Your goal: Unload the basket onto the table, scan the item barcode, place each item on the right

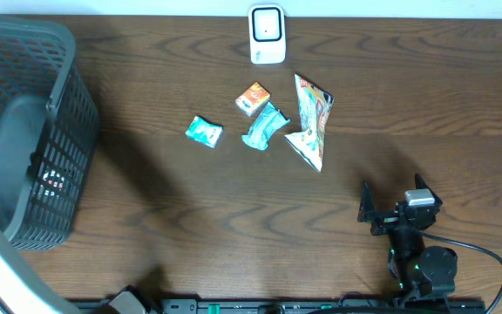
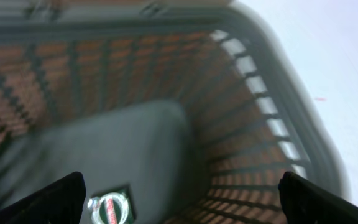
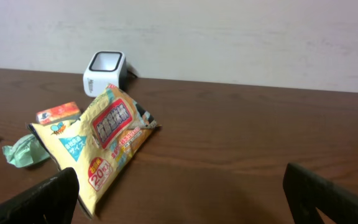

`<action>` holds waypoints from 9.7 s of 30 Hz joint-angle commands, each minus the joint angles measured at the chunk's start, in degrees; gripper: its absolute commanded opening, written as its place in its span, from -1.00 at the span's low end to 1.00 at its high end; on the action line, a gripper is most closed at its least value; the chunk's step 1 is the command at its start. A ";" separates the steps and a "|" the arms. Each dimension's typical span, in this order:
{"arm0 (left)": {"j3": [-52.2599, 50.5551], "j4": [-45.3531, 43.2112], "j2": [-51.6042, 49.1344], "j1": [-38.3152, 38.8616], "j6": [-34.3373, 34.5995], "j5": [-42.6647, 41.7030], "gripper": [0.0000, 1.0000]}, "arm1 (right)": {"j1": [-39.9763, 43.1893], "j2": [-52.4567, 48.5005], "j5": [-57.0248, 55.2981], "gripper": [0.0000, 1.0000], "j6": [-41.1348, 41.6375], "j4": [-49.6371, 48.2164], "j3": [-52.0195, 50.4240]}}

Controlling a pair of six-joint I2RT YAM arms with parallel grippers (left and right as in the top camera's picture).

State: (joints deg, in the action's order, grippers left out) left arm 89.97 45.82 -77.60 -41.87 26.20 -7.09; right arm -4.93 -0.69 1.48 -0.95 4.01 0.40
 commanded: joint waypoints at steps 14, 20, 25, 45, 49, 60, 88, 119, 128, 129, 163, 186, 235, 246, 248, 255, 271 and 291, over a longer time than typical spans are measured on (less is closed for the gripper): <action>0.35 11.32 -25.14 -1.66 4.92 6.95 0.96 | 0.44 0.26 -0.28 0.99 -0.85 0.28 -0.09; 0.35 14.86 -32.65 -0.74 4.87 6.78 0.96 | 0.44 0.26 -0.28 0.99 -0.85 0.28 -0.09; 0.31 14.99 -36.46 2.49 0.74 5.86 0.96 | 0.44 0.26 -0.28 0.98 -0.85 0.28 -0.09; -4.90 12.92 -38.14 6.05 7.13 6.38 0.96 | 0.44 0.26 -0.28 0.99 -0.85 0.28 -0.09; -7.13 10.60 -38.14 5.99 7.13 6.69 0.96 | 0.44 0.26 -0.28 0.99 -0.85 0.28 -0.09; -9.33 8.66 -38.14 5.53 7.10 6.73 0.97 | 0.44 0.26 -0.28 0.99 -0.85 0.28 -0.09; -6.03 8.70 -25.81 5.51 7.10 6.58 0.15 | 0.44 0.26 -0.28 0.99 -0.85 0.28 -0.09; -7.63 -11.17 4.66 43.15 6.03 -16.24 0.17 | 0.44 0.26 -0.28 0.99 -0.85 0.28 -0.09; -7.63 -11.69 -15.78 55.32 0.66 -4.15 0.18 | 0.44 0.26 -0.28 0.99 -0.85 0.28 -0.09; -7.63 -11.89 -17.94 55.84 -0.42 -3.76 0.18 | 0.44 0.26 -0.28 0.99 -0.85 0.28 -0.09; -6.14 -4.98 -0.57 47.60 -4.15 -3.76 0.96 | 0.44 0.26 -0.28 0.99 -0.85 0.28 -0.09; -6.49 11.85 3.76 41.62 -4.11 -3.76 0.96 | 0.44 0.26 -0.28 0.99 -0.85 0.28 -0.09; -6.49 11.85 3.76 41.62 -4.11 -3.76 0.96 | -0.42 -69.99 60.85 0.99 27.15 -28.52 45.70; -6.49 11.85 3.76 41.62 -4.11 -3.76 0.96 | -1.88 -72.50 29.81 0.98 13.00 5.14 64.61; -6.49 11.85 3.76 41.62 -4.11 -3.76 0.95 | -3.04 -73.11 25.51 0.99 9.64 11.74 67.36; -6.49 11.85 3.76 41.62 -4.11 -3.76 0.96 | -5.60 -74.29 23.67 0.99 6.19 21.55 68.24; -6.49 11.85 3.76 41.62 -4.11 -3.76 0.96 | -7.76 -75.56 20.68 0.99 5.99 23.63 68.26; -6.49 11.85 3.76 41.62 -4.11 -3.76 0.96 | -8.28 -77.90 10.45 0.99 5.95 38.01 76.15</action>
State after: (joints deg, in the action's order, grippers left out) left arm 83.26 57.65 -73.65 0.01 22.46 -11.22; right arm -12.73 -76.95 16.12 5.56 38.81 71.85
